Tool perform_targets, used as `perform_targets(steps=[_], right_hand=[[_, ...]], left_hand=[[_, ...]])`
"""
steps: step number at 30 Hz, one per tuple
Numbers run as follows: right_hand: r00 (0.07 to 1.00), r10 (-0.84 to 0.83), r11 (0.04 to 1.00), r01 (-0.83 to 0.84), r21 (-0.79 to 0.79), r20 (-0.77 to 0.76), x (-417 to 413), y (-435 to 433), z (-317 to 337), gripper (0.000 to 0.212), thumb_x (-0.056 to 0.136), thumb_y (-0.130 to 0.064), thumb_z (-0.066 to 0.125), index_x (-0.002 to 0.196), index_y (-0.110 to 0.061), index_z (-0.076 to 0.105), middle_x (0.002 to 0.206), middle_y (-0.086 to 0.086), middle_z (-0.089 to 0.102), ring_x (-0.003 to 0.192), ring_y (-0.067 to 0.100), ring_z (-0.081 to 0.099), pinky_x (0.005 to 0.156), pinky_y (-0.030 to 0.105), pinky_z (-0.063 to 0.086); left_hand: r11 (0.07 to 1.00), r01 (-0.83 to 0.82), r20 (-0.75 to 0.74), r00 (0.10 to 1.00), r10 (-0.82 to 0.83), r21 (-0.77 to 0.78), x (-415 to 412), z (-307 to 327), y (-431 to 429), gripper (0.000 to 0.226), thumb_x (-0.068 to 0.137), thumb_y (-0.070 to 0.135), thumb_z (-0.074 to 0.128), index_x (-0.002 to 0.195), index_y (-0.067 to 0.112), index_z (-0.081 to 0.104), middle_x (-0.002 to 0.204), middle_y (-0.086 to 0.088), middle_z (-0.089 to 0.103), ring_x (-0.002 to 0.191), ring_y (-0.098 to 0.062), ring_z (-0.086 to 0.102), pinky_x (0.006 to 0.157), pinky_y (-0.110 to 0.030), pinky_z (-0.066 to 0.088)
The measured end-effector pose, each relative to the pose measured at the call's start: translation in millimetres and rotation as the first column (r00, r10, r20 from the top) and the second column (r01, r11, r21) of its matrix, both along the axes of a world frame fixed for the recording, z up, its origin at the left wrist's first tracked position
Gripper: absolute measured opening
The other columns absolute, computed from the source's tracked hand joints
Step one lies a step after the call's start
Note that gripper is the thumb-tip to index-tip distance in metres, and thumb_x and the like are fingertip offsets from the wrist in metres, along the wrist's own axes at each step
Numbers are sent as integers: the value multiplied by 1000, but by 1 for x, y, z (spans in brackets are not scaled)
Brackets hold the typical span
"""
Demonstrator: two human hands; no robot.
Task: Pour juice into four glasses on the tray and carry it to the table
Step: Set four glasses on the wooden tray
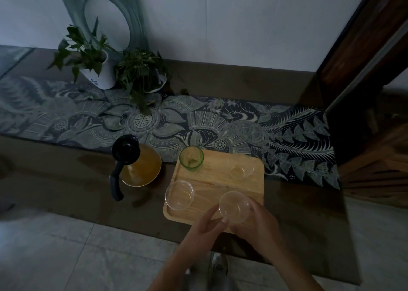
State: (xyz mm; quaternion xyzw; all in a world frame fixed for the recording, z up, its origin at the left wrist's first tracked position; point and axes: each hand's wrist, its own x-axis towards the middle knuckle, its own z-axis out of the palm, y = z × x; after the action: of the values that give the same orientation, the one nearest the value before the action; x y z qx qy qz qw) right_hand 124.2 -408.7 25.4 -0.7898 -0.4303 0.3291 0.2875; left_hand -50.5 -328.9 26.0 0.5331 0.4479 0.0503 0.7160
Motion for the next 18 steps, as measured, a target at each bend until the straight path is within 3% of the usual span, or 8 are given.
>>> perform_targets(steps=[2, 5, 9, 11, 13, 16, 18], right_hand=[[1000, -7, 1000, 7, 9, 6, -2, -1, 2, 80, 60, -38, 87, 101, -84, 36, 95, -39, 57, 88, -15, 56, 75, 18, 50], [998, -55, 998, 55, -18, 11, -8, -4, 4, 69, 57, -44, 87, 104, -71, 43, 103, -31, 62, 95, -8, 59, 78, 24, 53], [992, -123, 992, 123, -14, -17, -21, -3, 6, 72, 59, -41, 93, 113, -60, 48, 113, -30, 61, 102, -17, 53, 78, 14, 47], [985, -169, 986, 168, -16, -29, -28, 1, 7, 70, 60, -42, 94, 113, -57, 50, 111, -31, 60, 100, -20, 52, 76, 8, 43], [971, -235, 971, 233, -47, -47, -35, 7, 8, 72, 57, -49, 93, 116, -53, 52, 111, -27, 62, 101, -12, 57, 79, 13, 47], [949, -314, 946, 308, -96, -43, -41, 13, 9, 67, 50, -58, 83, 111, -56, 55, 107, -21, 67, 100, -1, 62, 81, 32, 54], [940, -340, 938, 337, -75, -20, -44, 16, 11, 60, 47, -63, 77, 101, -66, 51, 99, -30, 64, 94, -8, 60, 72, 25, 51]], left_hand=[[1000, 23, 24, 999, -23, 2, -2, -1, 2, 28, 101, 32, 61, 124, 44, 50, 105, 21, 77, 98, 6, 70, 75, -7, 50], [999, 28, 25, 999, -27, -44, -9, -9, 5, 30, 101, 29, 61, 126, 39, 48, 98, 22, 78, 90, 10, 69, 72, -7, 49], [996, 68, 6, 998, -68, -59, -16, -15, 17, 67, 95, 45, 67, 152, 31, 33, 99, 29, 75, 97, 15, 65, 73, -6, 49], [989, 109, -15, 994, -111, -95, -15, -22, 21, 71, 94, 49, 66, 154, 29, 34, 94, 26, 76, 93, 12, 68, 72, -9, 51], [979, 170, 0, 985, -171, -109, -13, -28, 24, 65, 90, 56, 67, 148, 39, 43, 84, 24, 74, 82, 10, 68, 69, -11, 52], [961, 256, 35, 967, -254, -101, -12, -30, 28, 39, 72, 82, 65, 109, 76, 54, 85, 23, 74, 79, 10, 67, 64, -10, 50], [951, 294, 51, 956, -290, -97, -13, -32, 32, 33, 69, 86, 63, 100, 83, 51, 92, 28, 74, 85, 12, 68, 63, -9, 50]])
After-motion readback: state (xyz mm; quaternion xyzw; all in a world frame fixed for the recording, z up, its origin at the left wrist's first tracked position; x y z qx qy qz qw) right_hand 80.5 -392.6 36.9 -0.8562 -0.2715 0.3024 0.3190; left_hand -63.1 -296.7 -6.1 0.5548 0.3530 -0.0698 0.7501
